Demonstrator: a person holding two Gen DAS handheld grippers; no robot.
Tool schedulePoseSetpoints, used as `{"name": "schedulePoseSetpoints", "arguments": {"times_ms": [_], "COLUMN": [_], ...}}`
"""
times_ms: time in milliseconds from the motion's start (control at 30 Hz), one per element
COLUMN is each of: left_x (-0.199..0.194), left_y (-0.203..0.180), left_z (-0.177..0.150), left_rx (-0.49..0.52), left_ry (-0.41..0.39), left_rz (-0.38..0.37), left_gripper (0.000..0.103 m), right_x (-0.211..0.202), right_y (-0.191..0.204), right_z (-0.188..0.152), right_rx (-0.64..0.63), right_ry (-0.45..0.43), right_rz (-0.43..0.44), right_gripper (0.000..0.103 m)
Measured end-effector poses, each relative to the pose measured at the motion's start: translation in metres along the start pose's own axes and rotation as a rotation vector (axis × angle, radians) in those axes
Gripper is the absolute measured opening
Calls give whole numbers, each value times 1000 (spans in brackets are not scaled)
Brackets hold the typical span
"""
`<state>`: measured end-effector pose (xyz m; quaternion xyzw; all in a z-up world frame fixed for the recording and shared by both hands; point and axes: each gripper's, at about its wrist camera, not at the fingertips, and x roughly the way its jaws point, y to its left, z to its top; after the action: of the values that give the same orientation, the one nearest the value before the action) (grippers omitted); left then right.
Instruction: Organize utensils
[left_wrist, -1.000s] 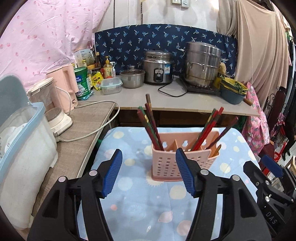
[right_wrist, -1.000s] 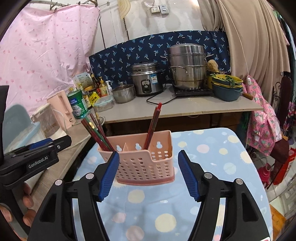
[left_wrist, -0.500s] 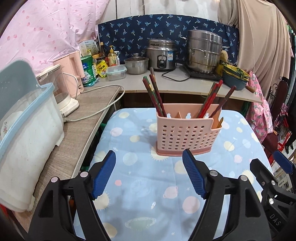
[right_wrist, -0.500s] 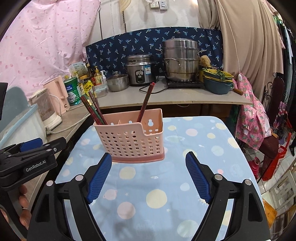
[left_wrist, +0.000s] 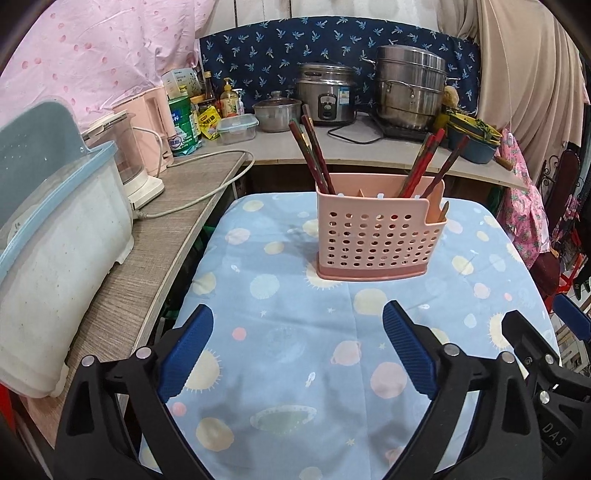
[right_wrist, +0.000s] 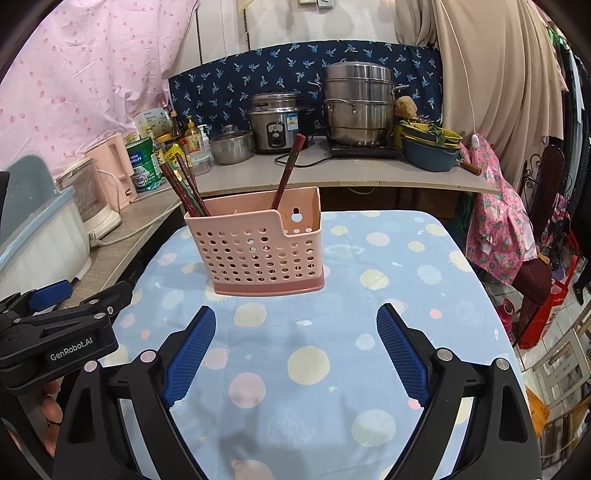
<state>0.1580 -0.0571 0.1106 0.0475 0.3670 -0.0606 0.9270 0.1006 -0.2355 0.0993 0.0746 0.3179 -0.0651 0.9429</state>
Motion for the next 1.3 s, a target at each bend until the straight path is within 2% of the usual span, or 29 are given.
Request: {"name": "schedulePoseSetpoints", "arguments": {"times_ms": [233,300,500,1300], "left_x": [3,4,8,8], "left_y": [0,0,1,-7], "left_z": [-7,-8,-14,-21], "left_rx": [-1,-6,-9,10], "left_ry": [17,23,41,43], "left_rz": [16,23,31,38], "left_gripper": [92,92,92,93], "right_x": [3,4,6,13], "right_y": [2,1,0,4], "right_z": [-8,-10,-14,-24], "right_rx": [-14,-12,-9,-9], "right_ry": [14,17,27,60], "right_rz": [-19,-19,-32,-36], "right_gripper": [87,91,95,96]}}
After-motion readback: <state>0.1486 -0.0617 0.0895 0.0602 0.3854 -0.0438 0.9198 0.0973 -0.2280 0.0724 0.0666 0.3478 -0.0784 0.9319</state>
